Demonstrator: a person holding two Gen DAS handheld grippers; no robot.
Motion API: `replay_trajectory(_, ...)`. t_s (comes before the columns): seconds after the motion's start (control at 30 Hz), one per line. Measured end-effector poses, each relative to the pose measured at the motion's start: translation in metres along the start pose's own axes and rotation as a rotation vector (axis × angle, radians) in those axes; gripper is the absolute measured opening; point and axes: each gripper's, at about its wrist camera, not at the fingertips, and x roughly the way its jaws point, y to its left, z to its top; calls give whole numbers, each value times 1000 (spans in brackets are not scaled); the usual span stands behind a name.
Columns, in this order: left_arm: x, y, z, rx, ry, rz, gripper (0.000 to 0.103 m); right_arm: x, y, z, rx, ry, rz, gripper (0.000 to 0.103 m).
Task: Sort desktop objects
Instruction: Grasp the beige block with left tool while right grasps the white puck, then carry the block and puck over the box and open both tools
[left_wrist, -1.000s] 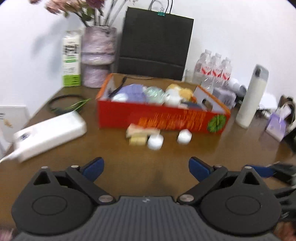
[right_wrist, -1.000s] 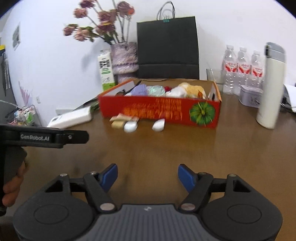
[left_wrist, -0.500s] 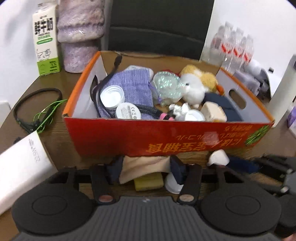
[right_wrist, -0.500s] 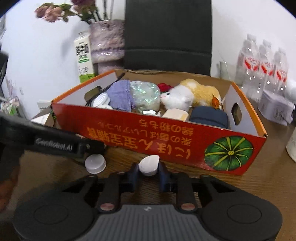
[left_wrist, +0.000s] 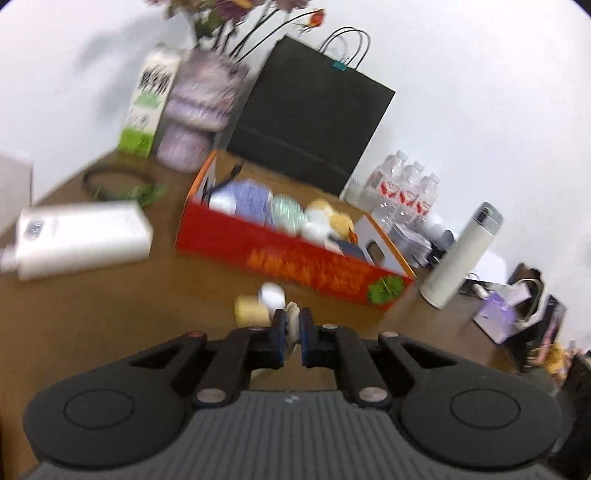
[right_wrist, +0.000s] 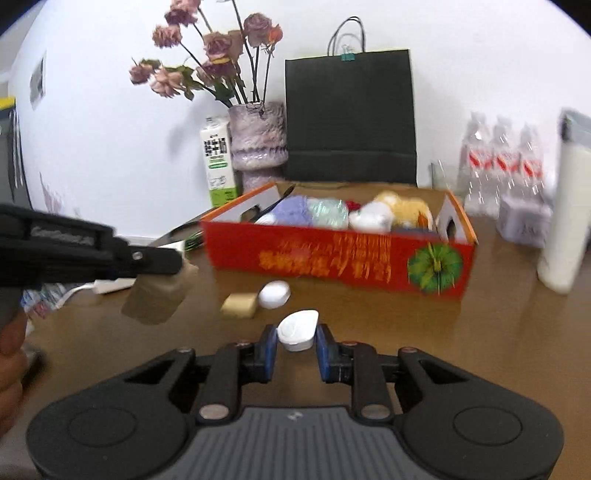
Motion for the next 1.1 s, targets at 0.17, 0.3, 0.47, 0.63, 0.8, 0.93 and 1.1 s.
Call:
replay_trajectory(0.17,-26,-11,-50,-5,46,55,8,-26,20,-29,5,30,1,21)
replay_trajectory(0.3,-48,-28,-74,70,49,53,8,-59,35,-48,-46,20,-5,21)
replay_trajectory(0.47,-75,-40,-95,87,50,16,8,-89,34,-72,-33,32,-40,21)
replay_trajectory(0.63,-88,-53,-96,134,3,1,8,-104,36,-69,-46,-8,-41,21)
replay_trajectory(0.8,-79,-54,-96,144,14,13,8,-95,31,-64,-27,-7,-38,21)
replay_trajectory(0.93,-66,-49,-91,131,35,21,8,-82,28,-62,-21,12,-21,21)
replay_trajectory(1.1,-53,-42,-42,191,-58,43,8,-70,11,-23,-9,-48,1,21)
